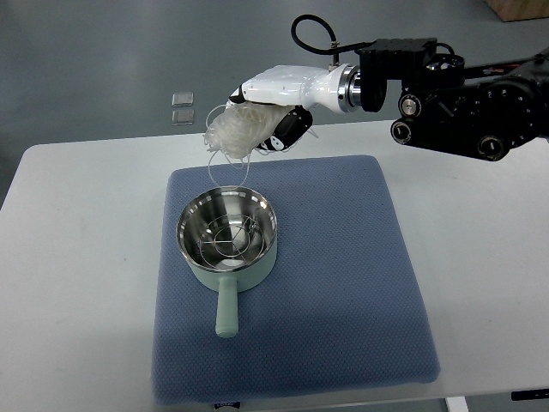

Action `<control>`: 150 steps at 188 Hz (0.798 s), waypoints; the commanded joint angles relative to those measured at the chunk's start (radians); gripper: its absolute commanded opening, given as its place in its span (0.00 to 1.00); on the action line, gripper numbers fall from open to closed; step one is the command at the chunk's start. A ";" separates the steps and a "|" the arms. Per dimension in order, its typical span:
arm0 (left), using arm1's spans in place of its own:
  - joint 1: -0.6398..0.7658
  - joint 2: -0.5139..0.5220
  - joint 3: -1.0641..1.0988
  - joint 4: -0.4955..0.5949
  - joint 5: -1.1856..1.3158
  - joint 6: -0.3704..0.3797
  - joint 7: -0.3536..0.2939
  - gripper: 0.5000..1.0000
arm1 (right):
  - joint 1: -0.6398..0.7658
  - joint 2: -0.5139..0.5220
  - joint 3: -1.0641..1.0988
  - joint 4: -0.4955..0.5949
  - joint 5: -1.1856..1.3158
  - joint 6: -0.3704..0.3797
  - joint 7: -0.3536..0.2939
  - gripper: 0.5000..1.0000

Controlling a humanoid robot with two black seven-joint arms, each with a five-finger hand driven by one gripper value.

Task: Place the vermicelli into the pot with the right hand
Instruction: 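Carry the vermicelli with the right hand over the steel pot and lower it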

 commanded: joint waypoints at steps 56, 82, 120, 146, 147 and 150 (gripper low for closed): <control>-0.002 0.000 -0.003 0.000 0.001 0.000 0.000 1.00 | -0.140 0.118 -0.010 -0.049 -0.017 -0.005 0.010 0.00; -0.002 0.000 -0.002 0.000 0.001 0.000 0.000 1.00 | -0.155 0.116 -0.012 -0.056 -0.017 -0.006 0.008 0.56; -0.002 0.000 -0.003 -0.002 0.001 0.000 0.000 1.00 | -0.154 0.101 -0.012 -0.056 -0.015 0.002 0.008 0.76; -0.002 0.000 -0.003 -0.003 0.001 0.000 0.001 1.00 | -0.154 0.096 -0.001 -0.056 -0.012 -0.002 0.008 0.79; -0.002 0.000 -0.003 -0.005 0.001 0.000 0.000 1.00 | -0.154 0.093 0.001 -0.056 -0.012 -0.002 0.008 0.79; -0.002 0.000 -0.003 -0.005 -0.001 0.000 0.000 1.00 | -0.154 0.091 0.001 -0.056 -0.011 -0.003 0.008 0.79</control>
